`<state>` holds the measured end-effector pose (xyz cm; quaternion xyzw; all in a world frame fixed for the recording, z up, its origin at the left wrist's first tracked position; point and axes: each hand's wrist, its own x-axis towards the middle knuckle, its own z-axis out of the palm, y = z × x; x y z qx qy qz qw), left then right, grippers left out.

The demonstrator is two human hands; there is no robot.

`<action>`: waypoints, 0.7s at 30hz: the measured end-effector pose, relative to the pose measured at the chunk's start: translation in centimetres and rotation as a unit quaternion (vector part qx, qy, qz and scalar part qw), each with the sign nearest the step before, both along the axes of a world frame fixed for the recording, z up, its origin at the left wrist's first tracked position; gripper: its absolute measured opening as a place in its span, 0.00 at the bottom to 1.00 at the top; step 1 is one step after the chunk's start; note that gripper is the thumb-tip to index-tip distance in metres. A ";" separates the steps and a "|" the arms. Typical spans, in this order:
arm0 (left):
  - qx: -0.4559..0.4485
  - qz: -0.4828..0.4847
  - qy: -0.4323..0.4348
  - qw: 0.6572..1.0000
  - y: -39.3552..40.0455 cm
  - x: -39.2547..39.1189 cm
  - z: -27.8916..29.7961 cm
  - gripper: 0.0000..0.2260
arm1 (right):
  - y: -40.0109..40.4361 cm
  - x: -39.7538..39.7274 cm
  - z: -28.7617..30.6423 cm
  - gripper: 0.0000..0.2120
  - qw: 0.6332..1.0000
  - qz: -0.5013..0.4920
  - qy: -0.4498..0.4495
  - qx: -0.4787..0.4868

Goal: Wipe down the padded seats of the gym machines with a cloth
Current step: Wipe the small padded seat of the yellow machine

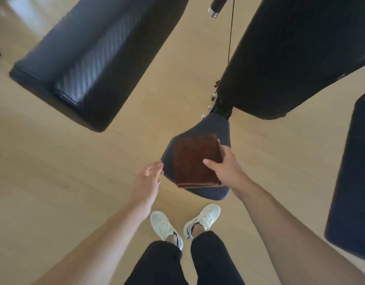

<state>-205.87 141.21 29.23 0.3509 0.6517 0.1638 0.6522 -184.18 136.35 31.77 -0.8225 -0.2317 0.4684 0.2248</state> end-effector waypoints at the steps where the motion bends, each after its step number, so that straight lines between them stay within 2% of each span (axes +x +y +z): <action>1: 0.018 -0.017 0.015 1.000 0.4 0.1 -1.4 0.07 | 0.3 0.0 -1.0 0.35 0.998 0.033 -0.055 -0.022; 2: 0.031 -0.036 0.029 0.998 0.6 0.2 -2.3 0.07 | 0.5 -0.2 -1.9 0.39 0.990 0.075 -0.114 -0.032; 4: 0.048 -0.070 0.045 0.995 0.9 0.6 -4.3 0.07 | 1.1 -1.3 -4.3 0.40 0.961 0.188 -0.203 -0.004; 7: 0.095 -0.067 0.069 0.991 0.9 1.2 -7.6 0.06 | 2.2 -3.4 -9.8 0.40 0.894 0.367 -0.255 0.022; 9: 0.134 -0.048 0.086 0.986 1.0 1.3 -9.7 0.07 | 2.5 -4.6 -13.4 0.39 0.870 0.411 -0.273 0.015; 14: 0.205 -0.042 0.112 0.971 2.7 2.3 -12.4 0.12 | 3.7 -3.8 -16.1 0.33 0.848 0.413 -0.328 0.057; 17: 0.189 -0.049 0.113 0.974 4.6 3.2 -13.3 0.12 | 7.3 -0.7 -17.0 0.30 0.843 0.408 -0.346 0.048; 19: 0.158 -0.045 0.120 0.979 6.0 3.5 -13.6 0.11 | 10.6 1.6 -17.7 0.29 0.859 0.354 -0.368 0.027; 21: 0.146 -0.051 0.122 0.980 7.1 3.0 -13.9 0.10 | 13.0 3.0 -17.4 0.28 0.897 0.273 -0.348 0.019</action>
